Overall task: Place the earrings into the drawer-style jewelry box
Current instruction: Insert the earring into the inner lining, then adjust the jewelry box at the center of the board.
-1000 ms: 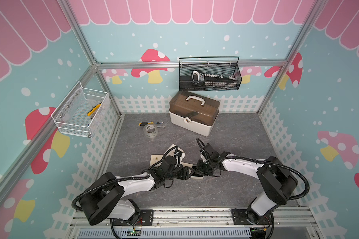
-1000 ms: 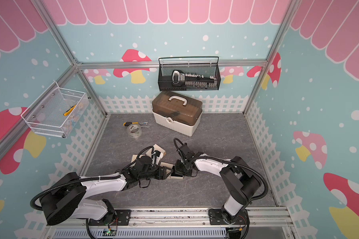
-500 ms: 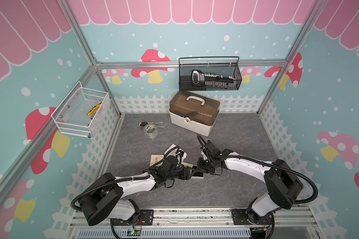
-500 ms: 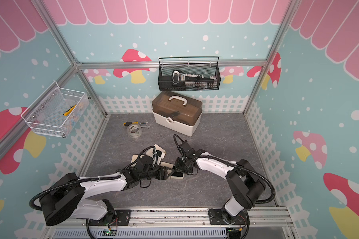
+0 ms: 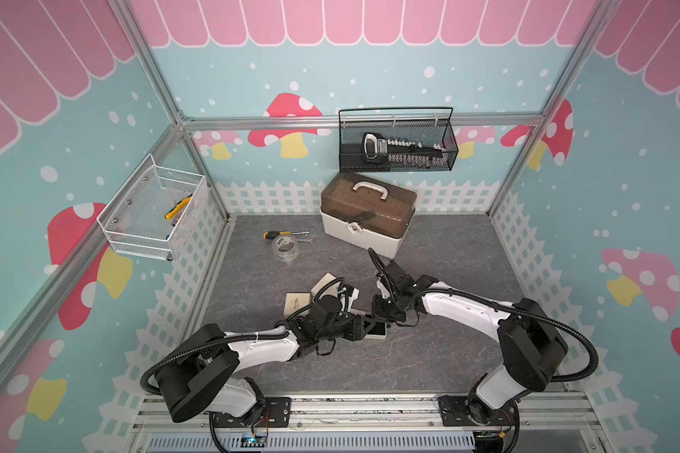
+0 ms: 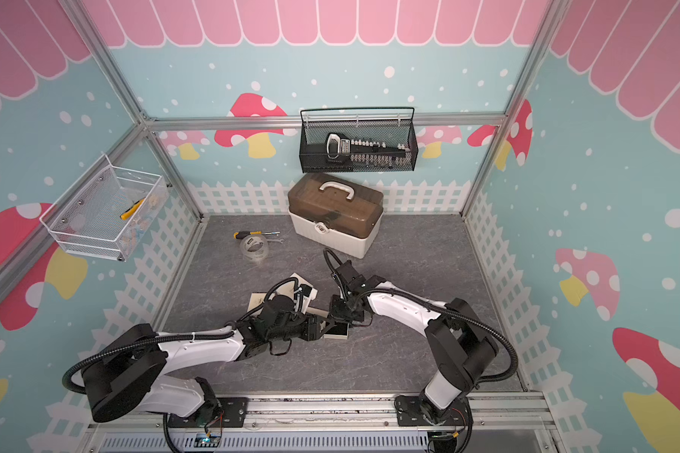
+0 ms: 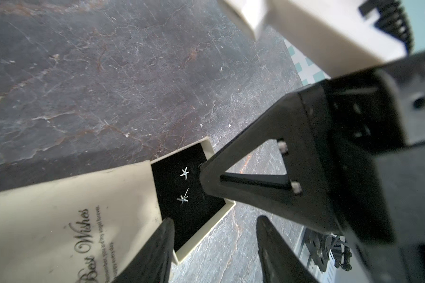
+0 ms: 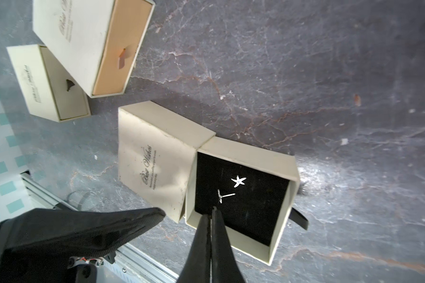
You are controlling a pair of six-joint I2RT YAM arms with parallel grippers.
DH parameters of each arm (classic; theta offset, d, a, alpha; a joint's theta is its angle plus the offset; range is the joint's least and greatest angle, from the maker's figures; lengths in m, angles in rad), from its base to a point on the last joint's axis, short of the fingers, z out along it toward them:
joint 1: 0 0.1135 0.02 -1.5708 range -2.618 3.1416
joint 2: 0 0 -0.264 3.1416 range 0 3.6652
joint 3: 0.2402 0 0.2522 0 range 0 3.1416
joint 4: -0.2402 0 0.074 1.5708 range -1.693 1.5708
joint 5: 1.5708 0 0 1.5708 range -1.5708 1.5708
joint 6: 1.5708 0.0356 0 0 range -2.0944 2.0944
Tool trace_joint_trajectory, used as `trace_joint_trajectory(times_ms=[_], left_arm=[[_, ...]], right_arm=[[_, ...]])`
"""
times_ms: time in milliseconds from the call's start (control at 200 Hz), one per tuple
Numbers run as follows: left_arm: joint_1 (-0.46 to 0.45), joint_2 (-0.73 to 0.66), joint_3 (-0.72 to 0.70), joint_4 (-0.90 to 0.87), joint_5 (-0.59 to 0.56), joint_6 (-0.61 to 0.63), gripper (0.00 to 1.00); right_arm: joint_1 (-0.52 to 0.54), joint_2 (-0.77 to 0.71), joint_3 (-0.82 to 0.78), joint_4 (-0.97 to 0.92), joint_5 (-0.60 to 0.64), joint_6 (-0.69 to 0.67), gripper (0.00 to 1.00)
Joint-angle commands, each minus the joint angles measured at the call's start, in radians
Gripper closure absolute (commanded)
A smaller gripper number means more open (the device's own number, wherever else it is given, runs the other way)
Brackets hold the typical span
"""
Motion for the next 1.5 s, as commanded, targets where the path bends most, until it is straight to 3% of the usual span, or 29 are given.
trace_joint_trajectory(times_ms=[0, 190, 425, 770, 1286, 1496], left_arm=[[-0.005, -0.008, 0.003, 0.041, -0.006, -0.018, 0.45], [-0.001, -0.061, -0.019, -0.001, -0.080, -0.027, 0.44], [0.009, -0.170, -0.039, -0.159, -0.145, -0.015, 0.44], [0.010, -0.420, -0.120, -0.426, -0.218, -0.032, 0.41], [0.056, -0.418, -0.151, -0.404, -0.191, -0.120, 0.40], [0.082, -0.423, -0.173, -0.369, -0.164, -0.149, 0.35]], right_arm=[[0.004, 0.032, 0.057, -0.118, 0.063, -0.098, 0.96], [-0.010, 0.063, 0.127, -0.243, 0.220, -0.202, 0.96], [-0.083, 0.161, 0.189, -0.240, 0.233, -0.268, 0.94], [-0.103, 0.234, 0.163, -0.193, 0.056, -0.329, 0.95], [-0.024, 0.129, 0.029, -0.102, -0.136, -0.326, 0.95], [-0.002, 0.115, 0.032, -0.153, -0.073, -0.359, 0.94]])
